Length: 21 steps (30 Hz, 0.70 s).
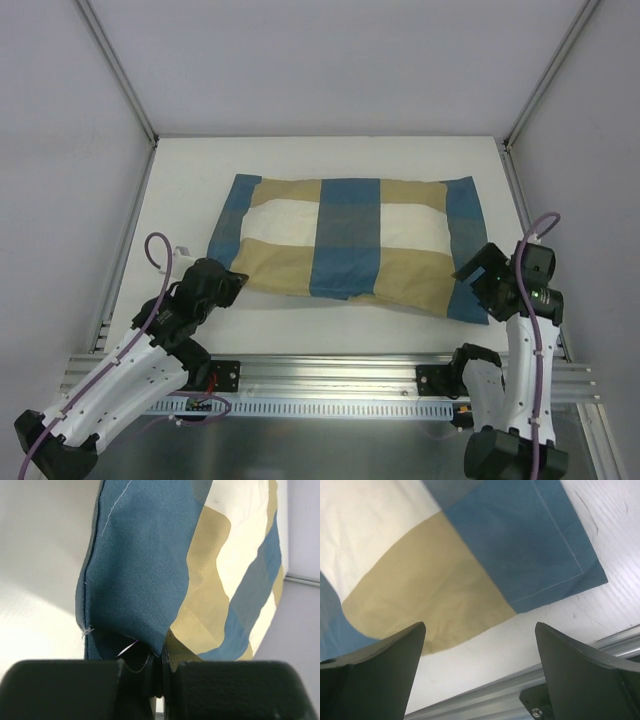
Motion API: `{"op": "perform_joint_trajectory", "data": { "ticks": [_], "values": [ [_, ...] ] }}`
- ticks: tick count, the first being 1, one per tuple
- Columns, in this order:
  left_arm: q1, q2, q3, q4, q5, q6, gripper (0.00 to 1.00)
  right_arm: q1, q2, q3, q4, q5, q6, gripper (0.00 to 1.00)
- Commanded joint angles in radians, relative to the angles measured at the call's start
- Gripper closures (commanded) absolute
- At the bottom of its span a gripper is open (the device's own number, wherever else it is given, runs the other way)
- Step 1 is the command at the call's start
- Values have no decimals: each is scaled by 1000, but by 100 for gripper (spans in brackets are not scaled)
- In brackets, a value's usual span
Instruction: Remove the pillowcase from the pillow
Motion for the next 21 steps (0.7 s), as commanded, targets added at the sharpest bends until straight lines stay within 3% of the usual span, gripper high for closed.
{"op": "perform_joint_trajectory", "data": {
  "ticks": [1,4,21],
  "values": [
    [15,-5,55,-115,-80,57,100,-158,38,-72,39,-265,-22,4],
    [17,-2,70,-137,-78,61,100,-255,61,-153,81,-329,-11,4],
    [18,-5,118,-169,-9,110,100,-266,-35,-368,210,-204,138,4]
  ]
}}
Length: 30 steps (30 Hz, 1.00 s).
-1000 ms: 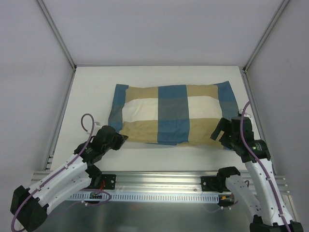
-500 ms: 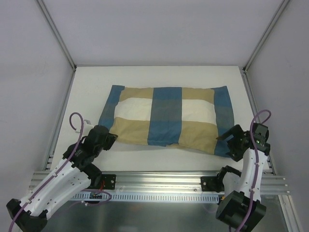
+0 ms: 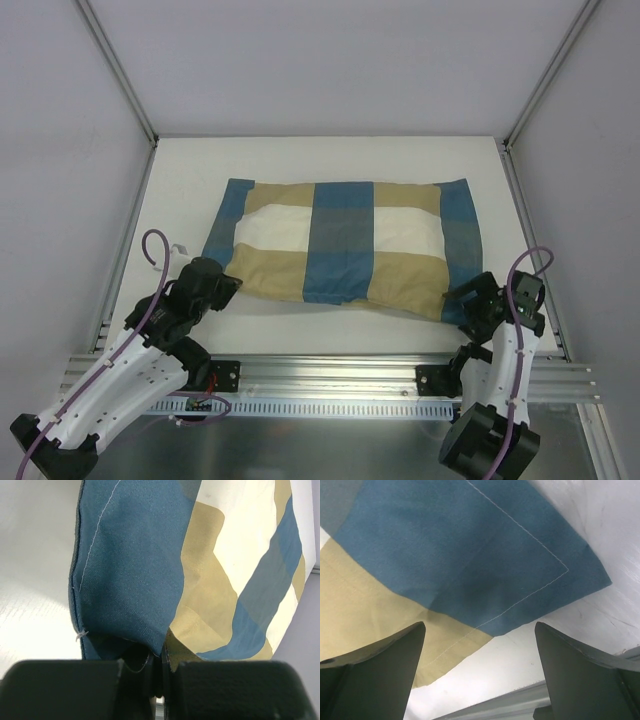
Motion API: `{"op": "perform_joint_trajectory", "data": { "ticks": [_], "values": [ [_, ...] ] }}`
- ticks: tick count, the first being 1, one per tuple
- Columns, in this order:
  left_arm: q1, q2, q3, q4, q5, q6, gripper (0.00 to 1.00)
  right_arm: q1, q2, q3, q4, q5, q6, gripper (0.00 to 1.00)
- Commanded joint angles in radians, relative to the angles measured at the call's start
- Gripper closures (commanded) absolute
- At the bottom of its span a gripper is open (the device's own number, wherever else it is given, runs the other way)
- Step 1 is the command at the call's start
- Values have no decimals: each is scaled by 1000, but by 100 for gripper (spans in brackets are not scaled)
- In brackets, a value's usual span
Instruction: Remove the pillowcase from the pillow
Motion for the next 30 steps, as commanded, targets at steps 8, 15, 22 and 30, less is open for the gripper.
{"op": "perform_joint_trajectory", "data": {
  "ticks": [8,15,22,30],
  "values": [
    [12,-2,39,-12,16,18,100,-7,-26,-127,224,-29,108,14],
    [12,5,37,-12,27,18,100,-7,9,-149,316,-27,137,55],
    [12,14,74,-12,27,33,100,-7,-45,-22,218,-44,124,99],
    [12,164,397,-12,-58,192,100,-6,-18,473,77,-130,151,99]
  ]
}}
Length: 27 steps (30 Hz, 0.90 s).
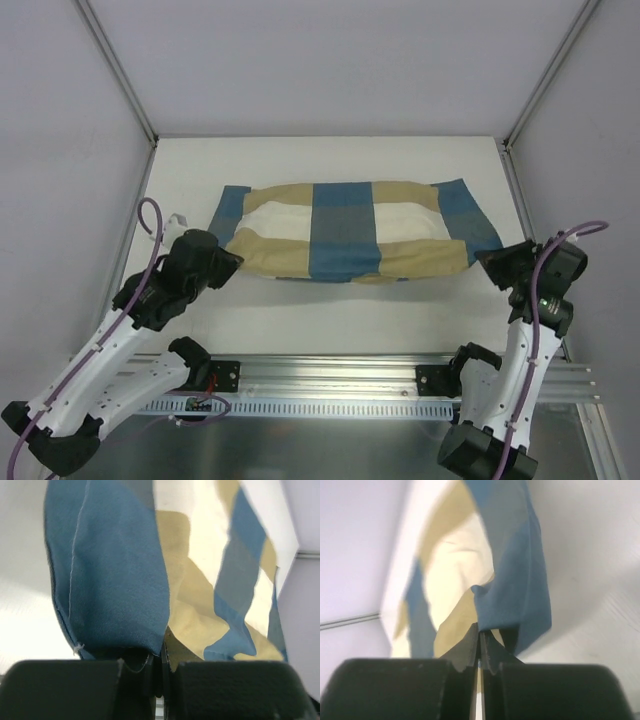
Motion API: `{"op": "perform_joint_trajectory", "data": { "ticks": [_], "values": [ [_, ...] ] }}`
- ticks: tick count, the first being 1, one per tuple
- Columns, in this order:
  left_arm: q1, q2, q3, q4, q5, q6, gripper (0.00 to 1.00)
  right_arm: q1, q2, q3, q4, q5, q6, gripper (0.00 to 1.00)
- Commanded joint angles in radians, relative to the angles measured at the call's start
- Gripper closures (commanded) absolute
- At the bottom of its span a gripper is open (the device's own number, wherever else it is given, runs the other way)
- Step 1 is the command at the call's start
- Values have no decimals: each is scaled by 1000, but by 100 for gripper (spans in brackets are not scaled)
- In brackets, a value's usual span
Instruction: Remove the pillowcase from the pillow
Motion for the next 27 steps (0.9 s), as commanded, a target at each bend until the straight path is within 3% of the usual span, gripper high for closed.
{"op": "perform_joint_trajectory", "data": {
  "ticks": [1,7,10,17,21,23,24,27],
  "values": [
    [15,61,294,46,-104,170,100,-2,36,274,-28,-88,31,99],
    [18,131,657,33,-153,367,100,-2,85,725,-131,-111,1,99],
    [20,86,719,23,-155,404,100,3,90,895,-203,-113,-51,99],
    [18,-56,750,-37,-167,416,100,58,27,1039,-294,-21,-104,99],
    [20,-28,713,-56,-231,427,100,64,28,947,-291,16,-92,99],
    [18,24,668,-54,-245,428,100,64,30,828,-195,-25,-64,99],
    [18,97,659,-54,-247,434,100,64,30,678,-144,-38,-31,99],
    [41,287,670,-49,-256,483,100,83,77,508,-4,-13,-44,99]
  ]
}}
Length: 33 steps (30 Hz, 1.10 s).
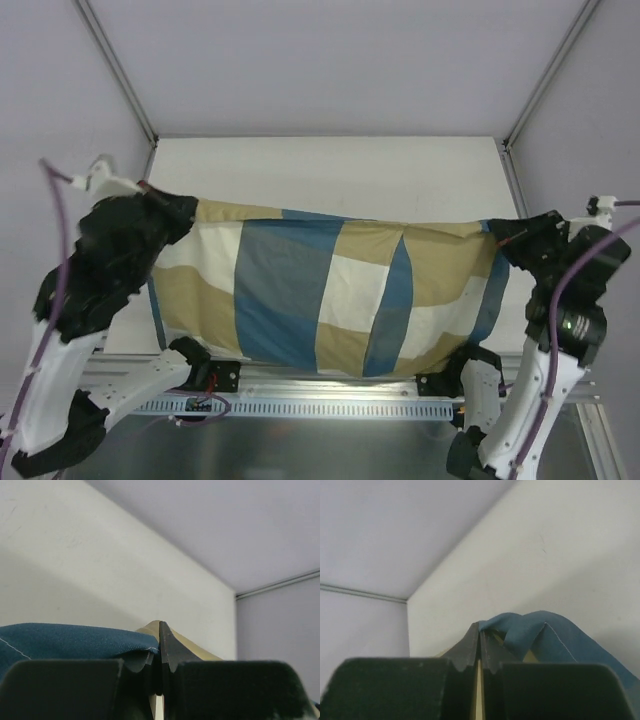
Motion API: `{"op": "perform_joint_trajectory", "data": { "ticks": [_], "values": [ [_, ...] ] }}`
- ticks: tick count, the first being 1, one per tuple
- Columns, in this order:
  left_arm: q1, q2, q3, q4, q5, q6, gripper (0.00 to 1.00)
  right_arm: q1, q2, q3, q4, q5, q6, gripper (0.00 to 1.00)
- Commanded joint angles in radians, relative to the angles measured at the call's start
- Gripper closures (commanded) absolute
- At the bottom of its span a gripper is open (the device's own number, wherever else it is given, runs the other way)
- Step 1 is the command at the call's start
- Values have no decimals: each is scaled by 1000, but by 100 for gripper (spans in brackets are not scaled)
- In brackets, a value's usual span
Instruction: Remove the pillowcase from the pillow
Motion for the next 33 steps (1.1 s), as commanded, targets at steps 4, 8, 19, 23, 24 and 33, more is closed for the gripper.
{"op": "perform_joint_trajectory", "data": {
  "ticks": [4,8,19,23,24,33],
  "values": [
    [257,463,73,65,249,128,89,79,284,-189,135,160,-97,52],
    [275,658,156,59,398,229,17,138,350,-157,47,208,-160,1],
    [-59,730,53,56,383,217,25,366,228,-330,72,221,-183,4],
    [-198,874,81,56,383,163,25,489,168,-426,60,298,-142,4],
    [-219,903,104,56,383,156,25,500,148,-455,55,307,-139,4],
    [-373,1155,222,56,426,102,20,536,106,-523,3,350,-166,4]
  ]
}}
